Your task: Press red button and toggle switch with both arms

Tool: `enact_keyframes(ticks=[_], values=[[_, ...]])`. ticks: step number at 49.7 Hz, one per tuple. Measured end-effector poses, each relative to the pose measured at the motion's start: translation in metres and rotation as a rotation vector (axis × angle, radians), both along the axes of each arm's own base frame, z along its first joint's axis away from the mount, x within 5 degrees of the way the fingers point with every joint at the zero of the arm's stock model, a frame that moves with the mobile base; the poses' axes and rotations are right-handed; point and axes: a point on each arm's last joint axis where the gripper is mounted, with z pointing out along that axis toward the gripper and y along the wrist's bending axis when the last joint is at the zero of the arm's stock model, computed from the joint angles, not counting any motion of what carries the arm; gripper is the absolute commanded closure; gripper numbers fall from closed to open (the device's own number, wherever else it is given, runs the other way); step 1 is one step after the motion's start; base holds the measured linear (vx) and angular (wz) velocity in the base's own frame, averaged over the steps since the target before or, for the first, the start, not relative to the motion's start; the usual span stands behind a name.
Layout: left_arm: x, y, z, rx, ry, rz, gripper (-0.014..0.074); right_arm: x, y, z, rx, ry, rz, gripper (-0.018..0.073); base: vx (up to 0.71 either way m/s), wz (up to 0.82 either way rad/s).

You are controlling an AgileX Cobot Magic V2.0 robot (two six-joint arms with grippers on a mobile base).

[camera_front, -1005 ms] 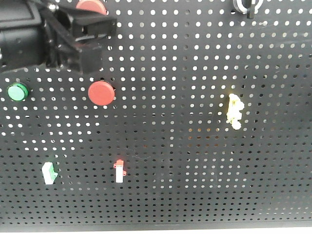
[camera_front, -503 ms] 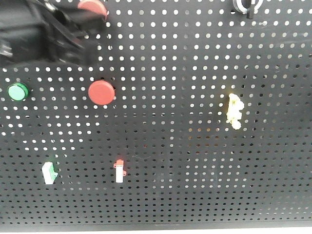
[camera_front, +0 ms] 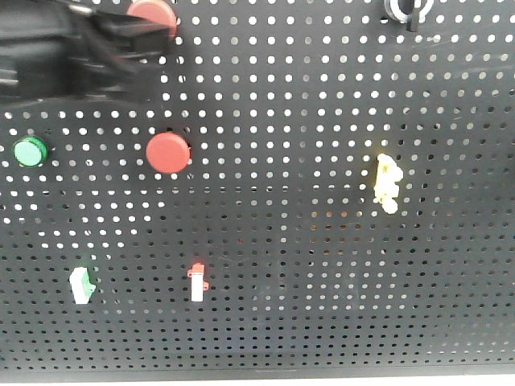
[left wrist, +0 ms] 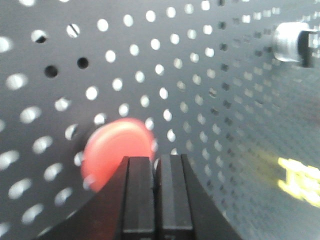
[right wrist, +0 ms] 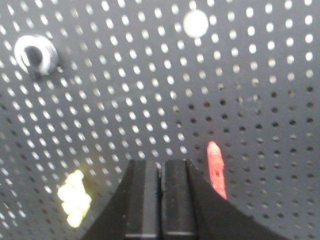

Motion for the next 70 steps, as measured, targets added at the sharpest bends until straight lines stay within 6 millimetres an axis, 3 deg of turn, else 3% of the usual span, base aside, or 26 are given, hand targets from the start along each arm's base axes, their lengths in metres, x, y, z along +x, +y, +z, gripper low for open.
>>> enact_keyframes(ticks=[7,17,23,32,49,58,70], values=[[-0.028,0.015,-0.007,0.018,0.023,-0.012,0.0595,0.000,0.003,-0.005,-0.046,0.050,0.031,0.0562,0.00,0.00],[-0.049,0.030,-0.056,0.006,0.095,0.017,0.0595,0.015,0.018,-0.010,-0.054,0.081,0.191,0.0562,0.00,0.00],[-0.061,0.037,-0.091,-0.010,0.177,0.031,0.0595,0.032,0.033,-0.013,-0.042,0.077,0.344,0.0562,0.00,0.00],[-0.077,0.047,-0.116,-0.015,0.206,0.040,0.0595,0.069,0.054,-0.010,-0.051,0.038,0.557,0.0562,0.00,0.00],[-0.082,0.050,-0.117,-0.027,0.194,0.042,0.0595,0.122,0.096,0.038,-0.057,-0.059,0.659,0.0562,0.00,0.00],[-0.082,0.050,-0.118,-0.025,0.201,0.040,0.0595,0.145,0.095,0.041,-0.088,-0.042,0.556,0.0562,0.00,0.00],[-0.083,0.050,-0.118,-0.020,0.208,0.037,0.0595,0.148,0.092,0.040,-0.101,-0.038,0.515,0.0562,0.00,0.00]])
